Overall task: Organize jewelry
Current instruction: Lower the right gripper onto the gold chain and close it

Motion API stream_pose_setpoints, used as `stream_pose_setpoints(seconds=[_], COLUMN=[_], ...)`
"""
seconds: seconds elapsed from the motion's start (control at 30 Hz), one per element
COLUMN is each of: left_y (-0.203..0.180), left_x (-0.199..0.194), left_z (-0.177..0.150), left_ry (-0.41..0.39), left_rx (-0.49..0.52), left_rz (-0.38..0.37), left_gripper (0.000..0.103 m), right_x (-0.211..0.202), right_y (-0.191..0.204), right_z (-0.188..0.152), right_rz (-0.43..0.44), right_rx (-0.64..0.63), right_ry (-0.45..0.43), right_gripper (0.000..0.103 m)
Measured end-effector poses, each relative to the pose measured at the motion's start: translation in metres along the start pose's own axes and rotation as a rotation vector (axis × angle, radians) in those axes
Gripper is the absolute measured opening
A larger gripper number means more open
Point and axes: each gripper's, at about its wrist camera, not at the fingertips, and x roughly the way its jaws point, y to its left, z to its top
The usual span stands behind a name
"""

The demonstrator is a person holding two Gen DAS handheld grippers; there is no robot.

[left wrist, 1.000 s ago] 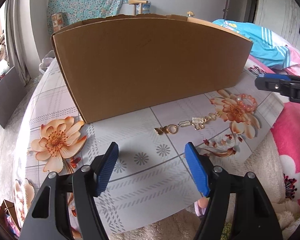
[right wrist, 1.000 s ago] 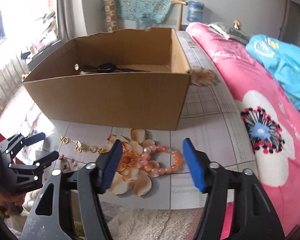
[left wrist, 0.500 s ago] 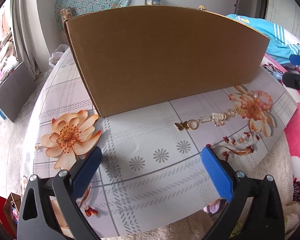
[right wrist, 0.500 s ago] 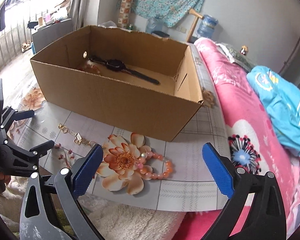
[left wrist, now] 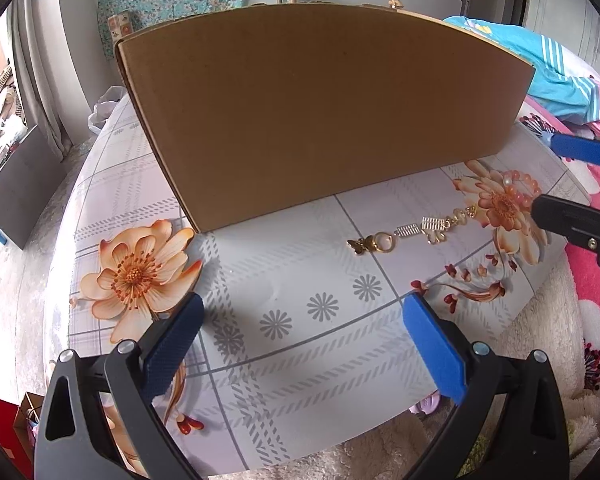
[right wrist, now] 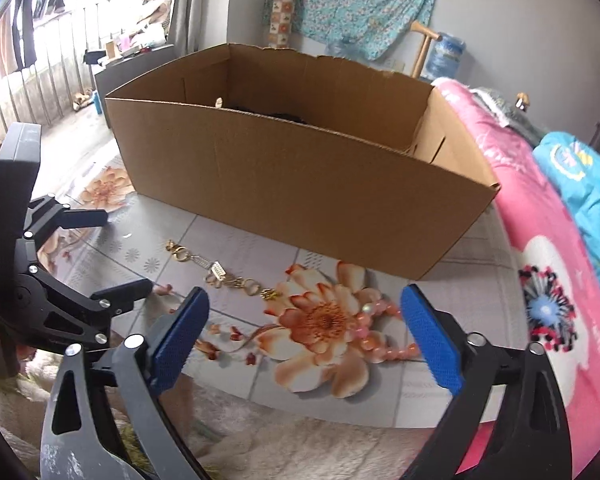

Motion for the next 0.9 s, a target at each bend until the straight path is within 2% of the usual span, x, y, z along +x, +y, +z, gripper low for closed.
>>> stream_pose_setpoints(seconds=[0.13,0.27,0.33,0.43,0.63,0.73,0.9], left_y=[0.0,0.001,0.001,0.002,0.006,0.007,0.01], left_x=[0.0,0.0,0.0,-0.001,-0.002,-0.003,-0.007], left_z=[-0.001,-0.002,-0.002,-0.002,-0.005,-0.007,-0.009], left_ry=[-0.012,-0.013,-0.013,-0.018,-0.043,-0.049,-0.067], left_rx=[0.005,0.012,0.02,0.032,0.048,0.049,0.043], left_rz=[-0.002,-0.007,-0.013,-0.023,-0.037,-0.04,-0.039], left_gripper=[0.098,0.098,0.098,0.098,0.098,0.097,0.087], right_x=[0.006,0.01,0.012,0.014,0.019,0.023,0.033], right_y=[-0.006,-0.005,-0.001,0.004,0.012,0.015,0.011], right_z=[-0.002,-0.003,-0.003,-0.004,-0.001,0.001,0.004], right_rz=[0.075,0.162,0.172,0.187,0.217,0.204,0.157], right_rx=[0.041,0.07,0.06,0.048,0.027,0.012,0.011], right_ry=[0.03,0.053,0.061,0.066,0.069,0.071,0.085], right_gripper=[0.064,0.052,0.043,0.036,0.027,0.025,0.023])
